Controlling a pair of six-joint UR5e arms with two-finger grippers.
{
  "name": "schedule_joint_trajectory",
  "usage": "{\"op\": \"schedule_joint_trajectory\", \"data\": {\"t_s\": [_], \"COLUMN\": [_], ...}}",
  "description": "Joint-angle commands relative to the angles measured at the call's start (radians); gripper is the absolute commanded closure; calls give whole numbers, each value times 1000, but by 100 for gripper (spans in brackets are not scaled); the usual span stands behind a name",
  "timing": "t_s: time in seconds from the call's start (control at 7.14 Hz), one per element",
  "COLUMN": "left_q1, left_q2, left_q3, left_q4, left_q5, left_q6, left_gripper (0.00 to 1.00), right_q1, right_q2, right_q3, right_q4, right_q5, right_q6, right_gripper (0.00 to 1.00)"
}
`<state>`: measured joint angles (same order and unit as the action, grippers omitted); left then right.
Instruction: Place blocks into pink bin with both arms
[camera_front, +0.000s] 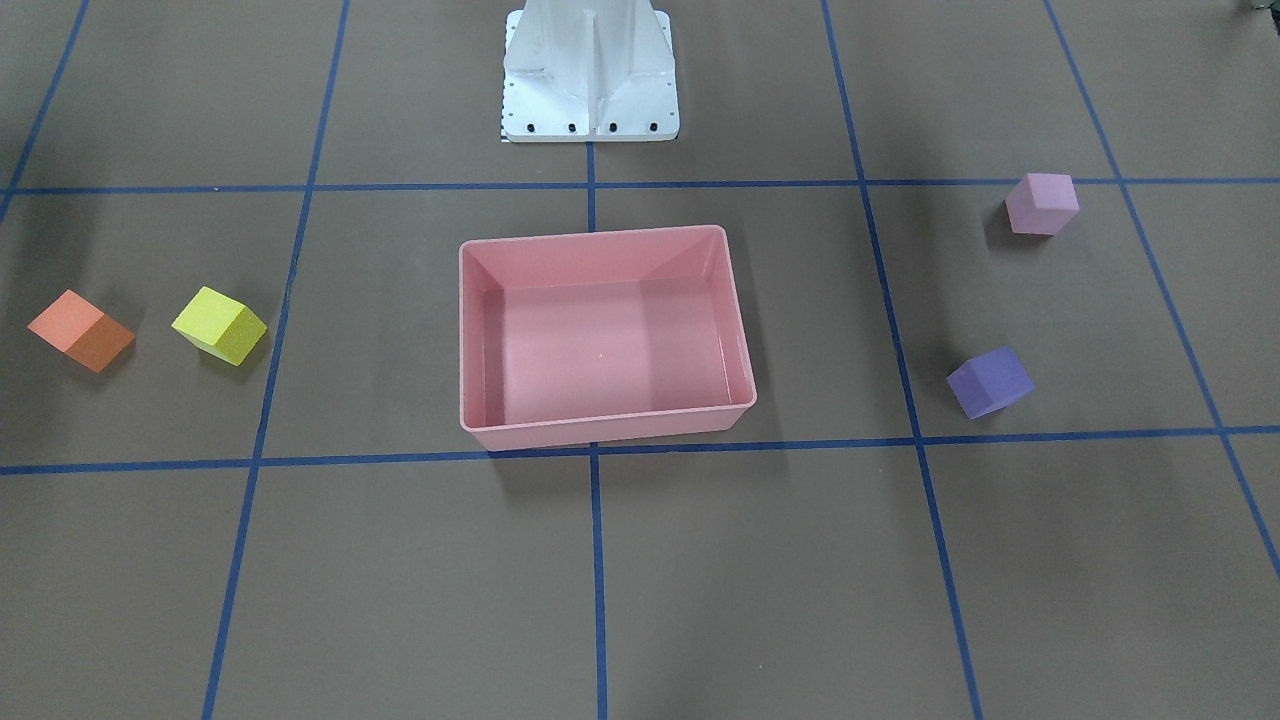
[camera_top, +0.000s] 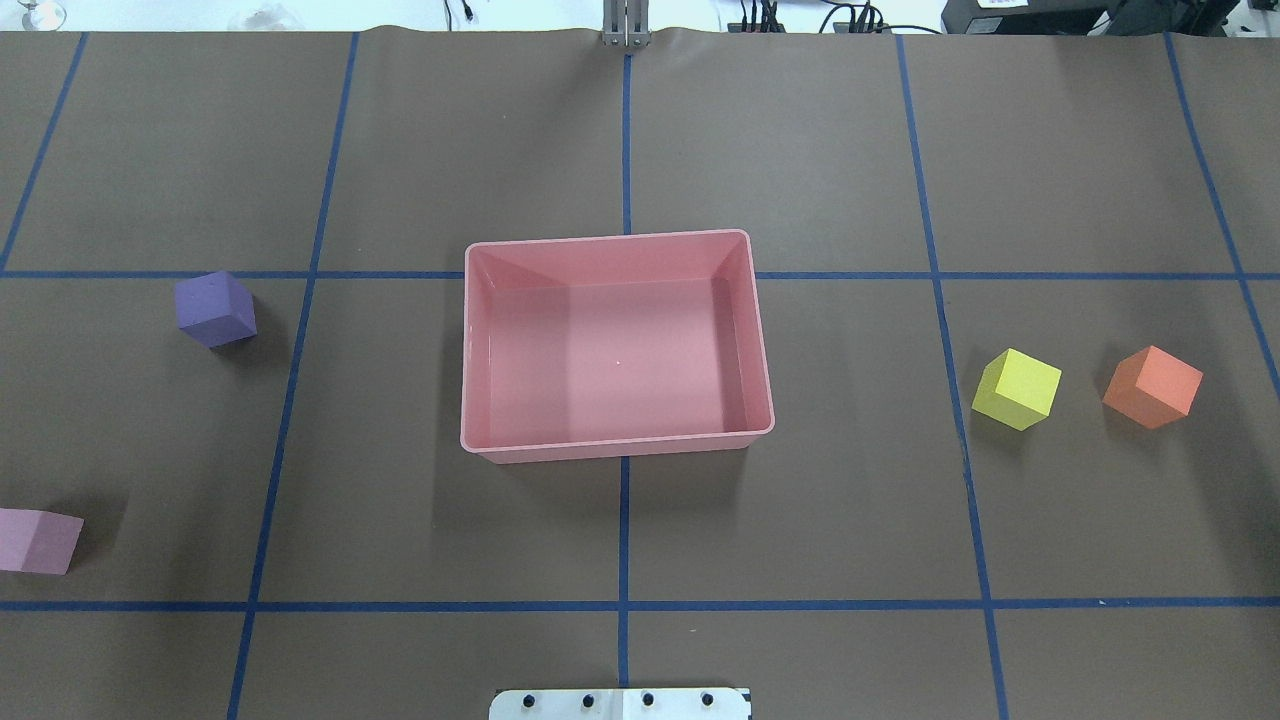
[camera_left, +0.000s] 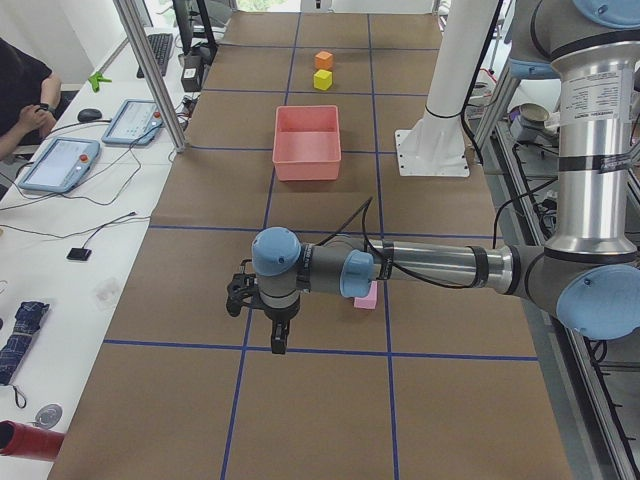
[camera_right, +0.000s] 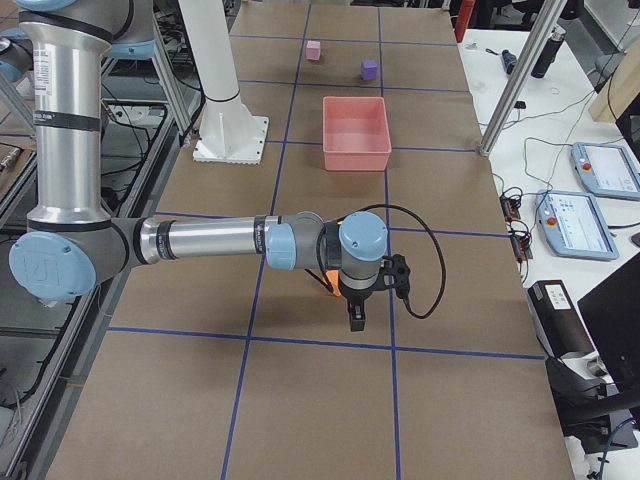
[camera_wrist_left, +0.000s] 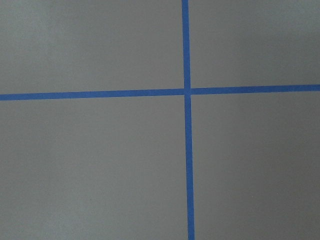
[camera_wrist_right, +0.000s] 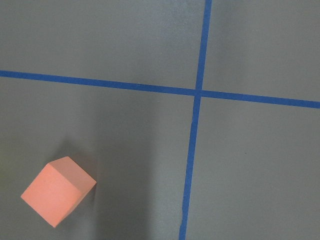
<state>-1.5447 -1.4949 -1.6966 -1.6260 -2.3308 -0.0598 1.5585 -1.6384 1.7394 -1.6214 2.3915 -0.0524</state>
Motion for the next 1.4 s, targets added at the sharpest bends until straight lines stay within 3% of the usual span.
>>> {"op": "schedule_joint_trajectory", "data": {"t_s": [0.0, 1.12, 1.26], "left_q1": [0, 9, 11], "left_q2": [-1, -83, -87], "left_q3": [0, -38, -52], "left_q4": [0, -48, -45], "left_q5": [-1, -1, -37], "left_q6": [0, -15, -18], "left_gripper": [0, 0, 0], "right_q1": [0, 0, 0], "right_q2": [-1, 0, 0], "right_q3": [0, -8, -6], "right_q4": [0, 0, 0], "right_q5": [0, 6, 8], "right_q6": [0, 0, 2], "right_gripper": [0, 0, 0]}}
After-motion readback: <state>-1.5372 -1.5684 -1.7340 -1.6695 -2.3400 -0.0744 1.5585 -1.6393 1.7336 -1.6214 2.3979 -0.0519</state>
